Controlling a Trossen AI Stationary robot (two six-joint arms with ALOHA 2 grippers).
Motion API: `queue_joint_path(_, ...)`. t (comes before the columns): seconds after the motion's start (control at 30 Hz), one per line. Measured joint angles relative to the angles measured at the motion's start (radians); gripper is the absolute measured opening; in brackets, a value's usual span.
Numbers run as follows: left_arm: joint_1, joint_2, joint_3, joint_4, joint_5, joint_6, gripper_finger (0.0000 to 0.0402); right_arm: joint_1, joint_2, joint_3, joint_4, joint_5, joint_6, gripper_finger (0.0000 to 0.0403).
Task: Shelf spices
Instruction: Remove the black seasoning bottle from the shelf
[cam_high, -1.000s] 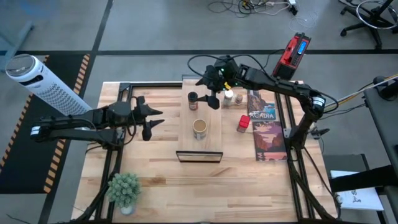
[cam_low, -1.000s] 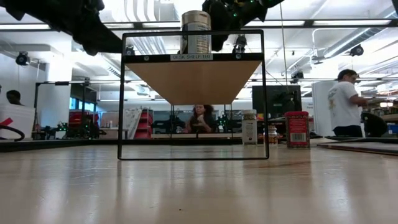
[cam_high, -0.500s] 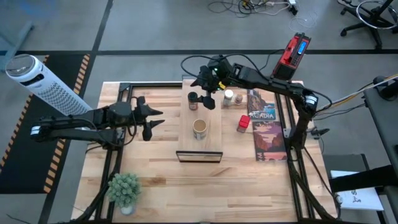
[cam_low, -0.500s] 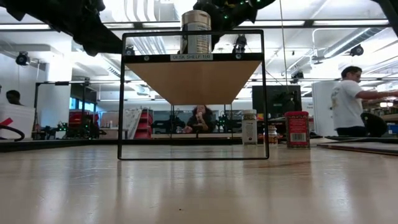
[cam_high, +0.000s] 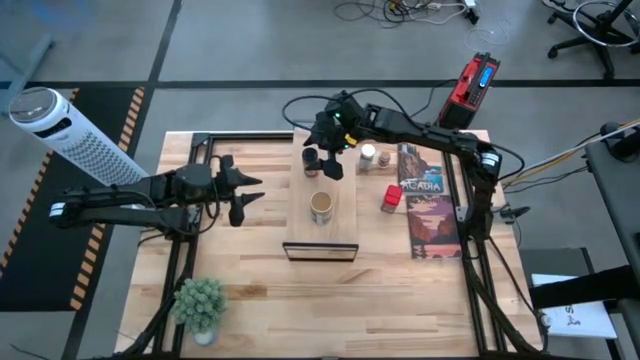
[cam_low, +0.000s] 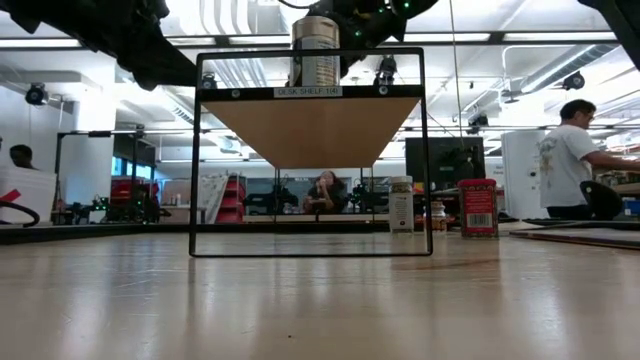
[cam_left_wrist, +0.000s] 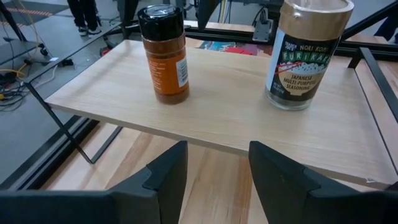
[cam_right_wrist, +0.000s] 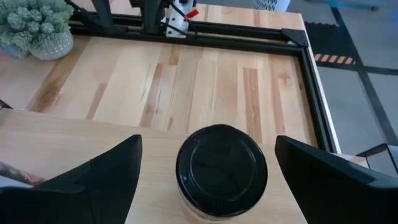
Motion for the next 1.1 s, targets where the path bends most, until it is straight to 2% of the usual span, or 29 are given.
queue_joint_path(0.63,0.000,-0.001,0.000,-0.006,0.001,-0.011,0.0159,0.000,0.055,-0.001,0.036,0.001,-0.006,0.0340)
queue_joint_path(0.77,0.000,-0.001,0.000,-0.008,0.002,-0.011,0.0163,0.000,0.054,0.000,0.036,0.001,-0.006,0.0309)
queue_joint_path(1.1,0.000,-0.001,0.000,-0.011,0.002,-0.019,0.0158,0.000,0.054,0.000,0.023,0.002,-0.013,0.0182)
